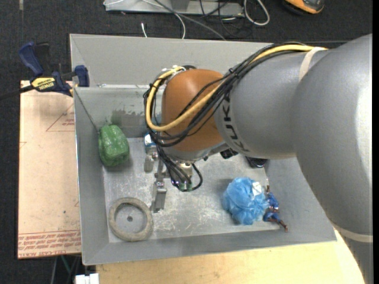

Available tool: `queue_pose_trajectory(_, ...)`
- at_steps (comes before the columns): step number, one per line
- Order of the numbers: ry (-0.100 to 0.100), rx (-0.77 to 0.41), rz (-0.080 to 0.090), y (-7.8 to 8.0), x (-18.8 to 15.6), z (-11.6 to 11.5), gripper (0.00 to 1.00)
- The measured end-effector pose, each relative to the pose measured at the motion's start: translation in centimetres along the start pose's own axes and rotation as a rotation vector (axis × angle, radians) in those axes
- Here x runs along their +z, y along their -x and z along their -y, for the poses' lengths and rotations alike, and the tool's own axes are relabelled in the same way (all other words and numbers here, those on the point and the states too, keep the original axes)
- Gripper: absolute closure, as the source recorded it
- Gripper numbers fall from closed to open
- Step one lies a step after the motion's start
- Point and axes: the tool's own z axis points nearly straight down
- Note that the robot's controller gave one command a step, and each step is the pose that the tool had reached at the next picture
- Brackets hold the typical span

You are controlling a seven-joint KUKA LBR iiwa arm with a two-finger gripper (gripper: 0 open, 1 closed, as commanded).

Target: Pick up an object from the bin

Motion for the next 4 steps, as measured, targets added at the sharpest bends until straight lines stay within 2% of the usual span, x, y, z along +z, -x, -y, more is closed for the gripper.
queue_pose_trajectory(1,0.000,0.000,0.000,0.0,0.0,0.0,0.00)
queue_pose_trajectory(2,0.000,-0.065,-0.002,-3.8,7.3,-1.5,0.00)
queue_pose_trajectory(3,0.004,-0.052,0.013,-2.3,7.3,-0.1,0.00)
queue_pose_trajectory(4,0.008,-0.336,0.023,-1.7,7.5,-1.0,1.00)
